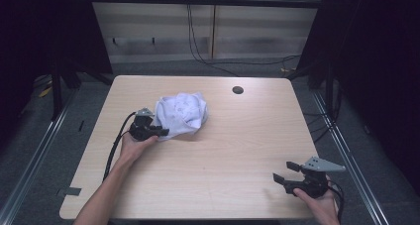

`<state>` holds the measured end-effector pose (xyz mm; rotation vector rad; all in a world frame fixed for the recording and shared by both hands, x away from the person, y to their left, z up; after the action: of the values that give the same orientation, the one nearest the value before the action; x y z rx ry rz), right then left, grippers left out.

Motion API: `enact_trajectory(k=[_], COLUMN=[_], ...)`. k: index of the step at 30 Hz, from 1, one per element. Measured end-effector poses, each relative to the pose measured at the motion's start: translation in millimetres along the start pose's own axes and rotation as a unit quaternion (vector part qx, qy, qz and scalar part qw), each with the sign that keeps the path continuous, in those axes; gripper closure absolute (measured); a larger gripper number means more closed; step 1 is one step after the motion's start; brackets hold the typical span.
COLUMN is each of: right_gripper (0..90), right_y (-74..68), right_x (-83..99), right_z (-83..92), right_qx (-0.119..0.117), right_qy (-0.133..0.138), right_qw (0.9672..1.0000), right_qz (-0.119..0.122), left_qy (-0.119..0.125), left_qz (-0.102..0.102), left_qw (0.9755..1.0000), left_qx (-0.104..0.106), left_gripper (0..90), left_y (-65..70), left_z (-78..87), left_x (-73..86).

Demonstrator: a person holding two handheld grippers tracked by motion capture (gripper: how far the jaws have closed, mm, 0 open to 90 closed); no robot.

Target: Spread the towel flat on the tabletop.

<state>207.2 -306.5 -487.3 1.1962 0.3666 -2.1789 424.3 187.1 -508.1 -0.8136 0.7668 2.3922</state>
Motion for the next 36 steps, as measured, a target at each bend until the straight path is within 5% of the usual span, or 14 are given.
enact_trajectory(k=[8,12,16,18,24,26,27,28,30,36], right_gripper=[27.3,27.2,30.1,30.7,35.5,36.8,38.3,38.3,39.4,40.8], right_y=[-6.2,-15.7,-34.7,-37.4,-47.5,-48.0,-48.9,-48.9,-49.0,-36.8], right_x=[-0.1,2.8,3.4,2.5,-12.6,-23.0,-38.7,-38.7,-53.7,-107.7], right_z=[6.5,17.2,31.0,30.3,5.9,-3.7,-16.0,-16.0,-27.0,-68.2], right_qx=[0.006,0.002,-0.007,-0.010,-0.057,-0.068,-0.077,-0.077,-0.077,-0.087], right_qy=[0.004,-0.005,0.011,0.010,0.005,0.005,0.009,0.009,0.008,0.028], right_qw=[0.9999,1.0000,0.9999,0.9999,0.9983,0.9976,0.9968,0.9968,0.9963,0.9940], right_qz=[-0.011,0.002,0.005,0.009,0.013,0.011,0.020,0.020,0.037,0.060], left_qy=[-0.019,-0.037,-0.059,-0.064,-0.086,-0.072,-0.040,-0.040,0.002,0.066], left_qz=[-0.023,-0.040,-0.066,-0.068,-0.089,-0.090,-0.090,-0.090,-0.088,-0.049], left_qw=[0.9991,0.9975,0.9932,0.9921,0.9843,0.9839,0.9846,0.9846,0.9855,0.9870], left_qx=[0.031,0.045,0.076,0.084,0.126,0.136,0.144,0.144,0.145,0.138], left_gripper=[78.0,77.9,77.5,77.3,71.2,64.6,59.8,59.2,58.9,55.3], left_y=[27.4,47.2,80.4,86.1,108.9,110.5,108.2,108.2,103.4,80.3], left_z=[6.6,13.2,18.5,19.2,30.1,41.1,54.2,54.2,65.0,74.8], left_x=[20.0,32.7,52.0,55.5,73.2,73.1,68.4,68.4,58.8,26.9])
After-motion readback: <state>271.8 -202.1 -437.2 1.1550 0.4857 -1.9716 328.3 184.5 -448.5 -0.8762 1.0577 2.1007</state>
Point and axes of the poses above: each handheld gripper's, and its own axes: z roughly backward along the jaws, x roughly out of its underside, y roughly to its right, the point moved 1 cm from there along -z, roughly forward along the jaws, and after that the axes turned 14 degrees about z, right-handed, at the moved point
